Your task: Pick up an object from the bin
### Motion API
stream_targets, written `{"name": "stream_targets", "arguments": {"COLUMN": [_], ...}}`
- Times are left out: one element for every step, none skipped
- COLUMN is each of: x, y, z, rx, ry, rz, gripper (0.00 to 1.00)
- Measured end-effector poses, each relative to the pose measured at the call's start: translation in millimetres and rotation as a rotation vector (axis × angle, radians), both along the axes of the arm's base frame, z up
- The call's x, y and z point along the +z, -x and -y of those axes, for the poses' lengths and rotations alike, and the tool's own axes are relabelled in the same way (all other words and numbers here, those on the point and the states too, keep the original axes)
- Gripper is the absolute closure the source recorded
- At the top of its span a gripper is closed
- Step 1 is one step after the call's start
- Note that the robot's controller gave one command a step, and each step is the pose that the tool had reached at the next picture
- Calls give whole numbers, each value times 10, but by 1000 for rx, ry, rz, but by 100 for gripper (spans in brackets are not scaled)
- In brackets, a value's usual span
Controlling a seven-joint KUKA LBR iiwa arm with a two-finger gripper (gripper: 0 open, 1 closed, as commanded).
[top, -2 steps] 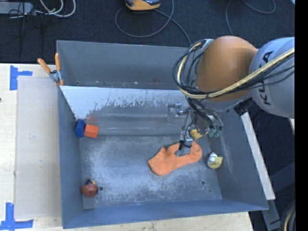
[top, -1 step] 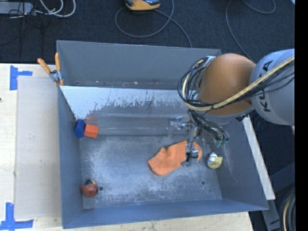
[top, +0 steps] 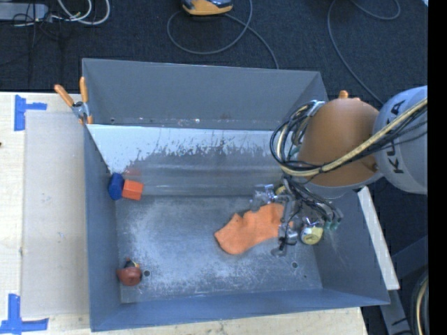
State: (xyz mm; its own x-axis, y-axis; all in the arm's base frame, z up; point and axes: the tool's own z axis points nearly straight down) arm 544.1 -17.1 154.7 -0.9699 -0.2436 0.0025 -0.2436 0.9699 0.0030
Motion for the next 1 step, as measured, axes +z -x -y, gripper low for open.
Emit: {"name": "stream_targets", "arguments": {"x": [-152], "y": [-12], "z": [20], "rx": [127], "ry": [1], "rz": [2], "gripper": [0]}}
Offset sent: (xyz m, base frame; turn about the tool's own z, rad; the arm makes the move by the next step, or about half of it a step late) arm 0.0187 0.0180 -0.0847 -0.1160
